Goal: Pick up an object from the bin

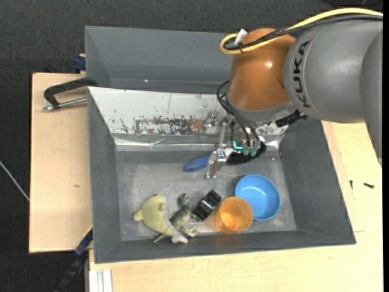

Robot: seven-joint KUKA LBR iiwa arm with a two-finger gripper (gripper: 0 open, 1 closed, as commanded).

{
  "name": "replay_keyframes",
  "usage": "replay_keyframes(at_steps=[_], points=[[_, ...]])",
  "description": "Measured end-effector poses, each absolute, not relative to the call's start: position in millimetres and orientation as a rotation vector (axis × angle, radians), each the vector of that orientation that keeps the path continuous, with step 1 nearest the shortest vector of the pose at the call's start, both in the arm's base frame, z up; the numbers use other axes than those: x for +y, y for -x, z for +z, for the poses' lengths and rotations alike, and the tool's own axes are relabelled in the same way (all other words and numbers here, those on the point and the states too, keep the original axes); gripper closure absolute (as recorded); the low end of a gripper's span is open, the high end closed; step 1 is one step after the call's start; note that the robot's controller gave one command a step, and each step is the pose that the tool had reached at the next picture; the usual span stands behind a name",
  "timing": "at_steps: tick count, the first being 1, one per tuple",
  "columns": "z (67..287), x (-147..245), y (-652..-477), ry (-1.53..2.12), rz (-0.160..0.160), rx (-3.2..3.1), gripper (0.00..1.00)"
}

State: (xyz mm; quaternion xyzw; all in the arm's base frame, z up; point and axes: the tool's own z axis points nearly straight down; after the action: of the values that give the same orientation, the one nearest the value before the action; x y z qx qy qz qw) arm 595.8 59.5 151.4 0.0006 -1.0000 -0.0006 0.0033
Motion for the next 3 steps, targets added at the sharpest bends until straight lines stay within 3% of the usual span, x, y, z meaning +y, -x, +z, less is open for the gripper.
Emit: replay_keyframes(at_steps=[1, 2, 3], points=[[73.1, -14.2, -596.5, -0.361, -0.005, -3.128, 0.0], [102.8, -89.3, -604.5, -0.512, 0.007, -3.109, 0.0], [101.8, -54.7, -603.6, -0.607, 0.001, -3.088, 0.0]])
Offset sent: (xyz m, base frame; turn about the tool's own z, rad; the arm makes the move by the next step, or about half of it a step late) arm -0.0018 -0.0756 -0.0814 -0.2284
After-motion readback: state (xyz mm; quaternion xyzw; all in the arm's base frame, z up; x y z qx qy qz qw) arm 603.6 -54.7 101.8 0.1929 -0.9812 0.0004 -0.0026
